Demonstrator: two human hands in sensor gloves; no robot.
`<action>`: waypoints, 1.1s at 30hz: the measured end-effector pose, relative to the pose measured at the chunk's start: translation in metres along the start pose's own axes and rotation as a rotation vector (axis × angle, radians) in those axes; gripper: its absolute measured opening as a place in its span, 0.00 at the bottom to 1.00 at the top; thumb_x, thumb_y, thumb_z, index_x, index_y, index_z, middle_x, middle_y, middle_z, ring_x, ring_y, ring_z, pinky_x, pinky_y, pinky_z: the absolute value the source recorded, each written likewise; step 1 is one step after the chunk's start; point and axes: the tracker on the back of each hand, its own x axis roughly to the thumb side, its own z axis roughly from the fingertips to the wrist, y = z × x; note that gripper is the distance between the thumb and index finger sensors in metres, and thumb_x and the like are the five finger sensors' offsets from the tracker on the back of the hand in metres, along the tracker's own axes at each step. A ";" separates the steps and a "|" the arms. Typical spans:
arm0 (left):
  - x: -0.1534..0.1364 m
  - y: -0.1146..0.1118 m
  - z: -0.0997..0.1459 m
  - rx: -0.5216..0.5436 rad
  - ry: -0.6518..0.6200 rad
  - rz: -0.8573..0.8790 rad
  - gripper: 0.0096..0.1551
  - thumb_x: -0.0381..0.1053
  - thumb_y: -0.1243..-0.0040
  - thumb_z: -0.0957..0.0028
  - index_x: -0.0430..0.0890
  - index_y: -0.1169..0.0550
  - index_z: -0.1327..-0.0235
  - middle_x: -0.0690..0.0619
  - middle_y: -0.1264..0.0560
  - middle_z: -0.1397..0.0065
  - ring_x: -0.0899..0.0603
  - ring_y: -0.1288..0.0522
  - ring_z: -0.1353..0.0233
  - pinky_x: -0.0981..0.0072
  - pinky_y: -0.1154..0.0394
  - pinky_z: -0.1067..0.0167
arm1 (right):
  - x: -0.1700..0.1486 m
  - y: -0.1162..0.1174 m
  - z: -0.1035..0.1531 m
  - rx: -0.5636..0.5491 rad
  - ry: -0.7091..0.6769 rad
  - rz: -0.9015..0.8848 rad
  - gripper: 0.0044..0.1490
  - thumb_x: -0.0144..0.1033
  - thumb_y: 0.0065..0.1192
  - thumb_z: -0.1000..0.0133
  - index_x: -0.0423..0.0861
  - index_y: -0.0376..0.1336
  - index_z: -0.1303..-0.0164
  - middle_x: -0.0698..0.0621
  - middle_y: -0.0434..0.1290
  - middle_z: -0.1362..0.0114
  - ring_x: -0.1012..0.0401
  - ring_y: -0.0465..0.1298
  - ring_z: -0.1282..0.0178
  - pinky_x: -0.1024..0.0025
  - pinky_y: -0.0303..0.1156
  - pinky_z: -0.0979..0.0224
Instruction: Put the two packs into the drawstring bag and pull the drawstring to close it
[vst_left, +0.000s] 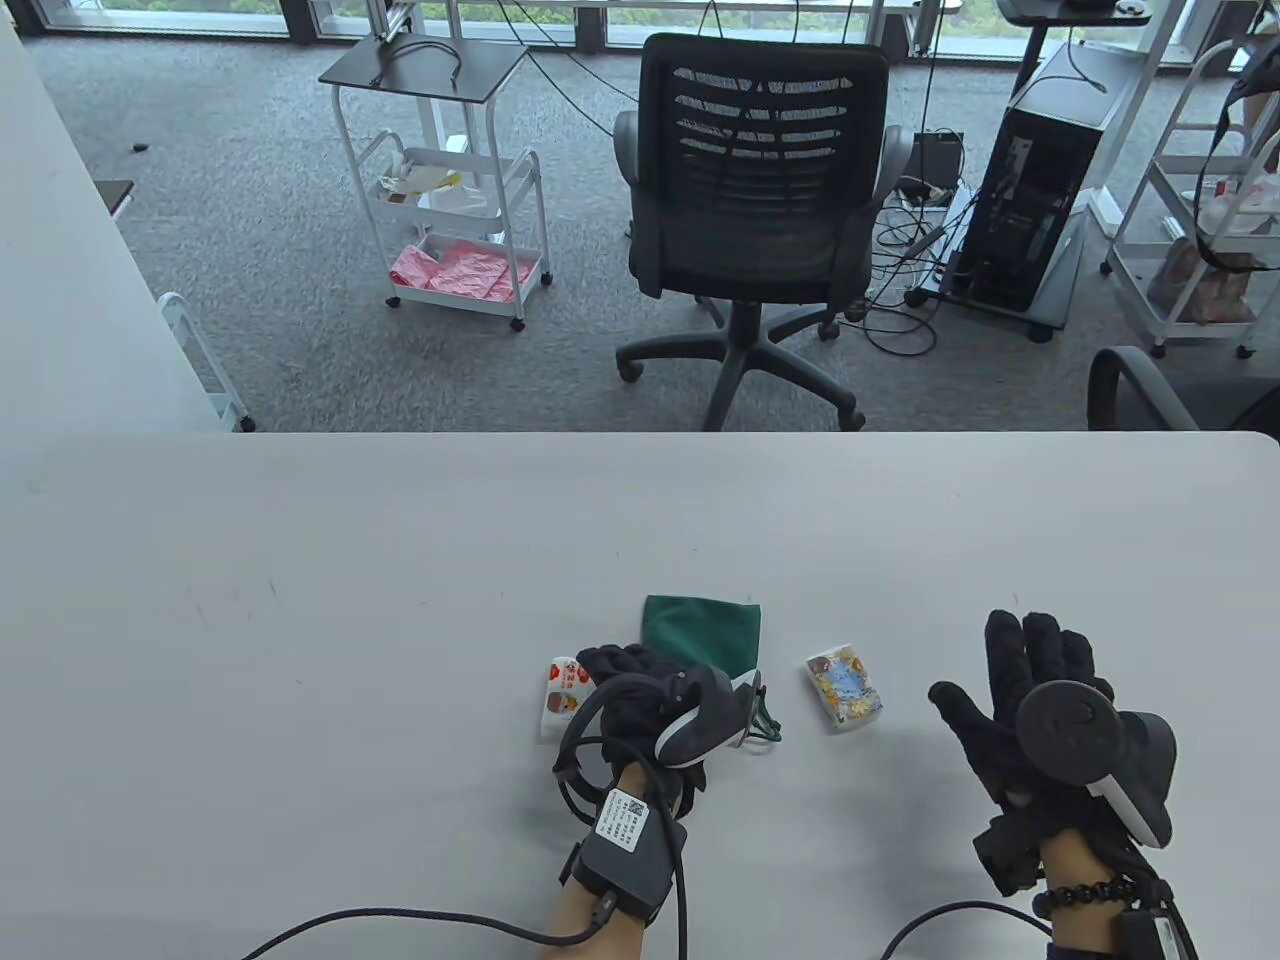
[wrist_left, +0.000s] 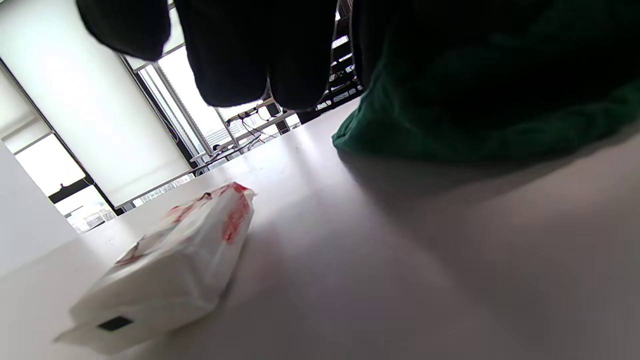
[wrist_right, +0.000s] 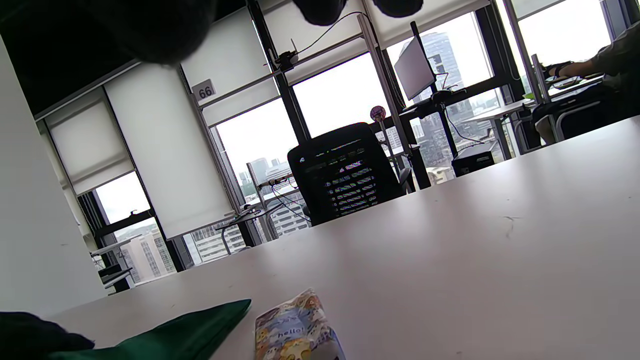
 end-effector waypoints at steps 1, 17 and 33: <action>-0.004 0.006 0.002 0.012 0.011 0.039 0.27 0.60 0.52 0.43 0.55 0.27 0.32 0.40 0.28 0.24 0.31 0.21 0.30 0.32 0.28 0.33 | -0.001 0.002 -0.001 0.009 0.002 0.002 0.55 0.58 0.56 0.44 0.37 0.43 0.19 0.27 0.41 0.17 0.25 0.43 0.22 0.18 0.44 0.31; -0.069 0.079 0.068 0.391 0.048 0.532 0.26 0.57 0.34 0.48 0.45 0.20 0.42 0.52 0.13 0.56 0.55 0.09 0.67 0.59 0.11 0.58 | 0.002 0.036 -0.009 0.135 0.006 0.070 0.52 0.57 0.56 0.43 0.38 0.45 0.19 0.28 0.46 0.17 0.26 0.48 0.22 0.20 0.48 0.30; -0.101 0.054 0.079 0.442 0.109 0.806 0.23 0.63 0.37 0.47 0.46 0.15 0.57 0.58 0.12 0.67 0.59 0.10 0.76 0.65 0.10 0.65 | 0.055 0.141 -0.059 0.431 -0.007 0.320 0.51 0.59 0.56 0.45 0.45 0.44 0.19 0.26 0.47 0.18 0.27 0.54 0.22 0.23 0.54 0.28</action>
